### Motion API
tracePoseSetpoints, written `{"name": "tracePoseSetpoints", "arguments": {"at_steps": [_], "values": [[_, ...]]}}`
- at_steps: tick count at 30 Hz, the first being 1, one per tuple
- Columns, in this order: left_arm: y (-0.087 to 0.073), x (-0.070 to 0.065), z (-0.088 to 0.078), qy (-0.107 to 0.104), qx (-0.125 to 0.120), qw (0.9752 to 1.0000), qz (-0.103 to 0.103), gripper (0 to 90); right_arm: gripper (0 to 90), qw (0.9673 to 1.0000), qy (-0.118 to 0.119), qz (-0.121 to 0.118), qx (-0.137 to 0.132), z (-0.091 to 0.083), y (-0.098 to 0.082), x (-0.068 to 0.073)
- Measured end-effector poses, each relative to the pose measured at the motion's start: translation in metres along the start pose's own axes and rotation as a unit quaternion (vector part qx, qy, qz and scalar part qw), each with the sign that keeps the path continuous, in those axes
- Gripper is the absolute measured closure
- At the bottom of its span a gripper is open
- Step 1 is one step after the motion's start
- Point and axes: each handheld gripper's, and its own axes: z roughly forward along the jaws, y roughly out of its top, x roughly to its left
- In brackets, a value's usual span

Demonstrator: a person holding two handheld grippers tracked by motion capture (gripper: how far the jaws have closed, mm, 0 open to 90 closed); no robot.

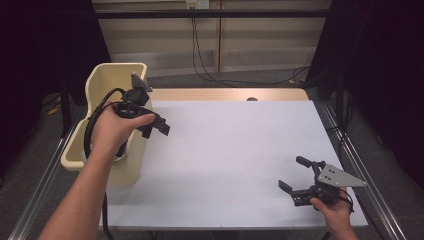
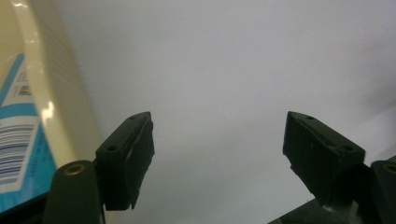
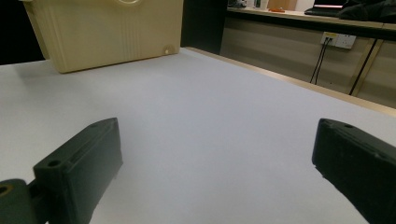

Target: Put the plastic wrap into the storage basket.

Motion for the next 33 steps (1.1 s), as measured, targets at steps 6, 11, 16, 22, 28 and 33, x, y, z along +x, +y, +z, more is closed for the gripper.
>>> {"name": "tracePoseSetpoints", "arguments": {"at_steps": [6, 11, 16, 22, 28, 33], "values": [[-0.003, -0.014, 0.021, -0.013, 0.005, 0.9997, 0.020, 22.0, 1.2, 1.0000, 0.001, 0.000, 0.000, 0.000, 0.000, 0.000], [-0.010, -0.025, 0.043, -0.027, -0.002, 0.9992, 0.031, 17.9, 1.2, 1.0000, 0.001, 0.000, 0.000, -0.001, 0.000, 0.000], [-0.020, -0.034, 0.069, -0.026, -0.003, 0.9984, 0.049, 14.5, 1.2, 1.0000, 0.001, -0.001, -0.002, -0.001, 0.000, 0.000], [-0.037, -0.043, 0.102, -0.035, -0.010, 0.9972, 0.066, 13.2, 1.2, 1.0000, 0.000, 0.000, -0.002, -0.001, 0.000, 0.000], [-0.058, -0.049, 0.125, -0.030, -0.105, 0.9876, 0.113, 12.9, 1.2, 1.0000, 0.000, 0.000, -0.002, -0.002, 0.000, 0.000], [-0.084, -0.056, 0.140, -0.002, -0.232, 0.9581, 0.168, 10.3, 1.2, 1.0000, 0.001, 0.000, -0.002, -0.002, 0.000, 0.000]]}}
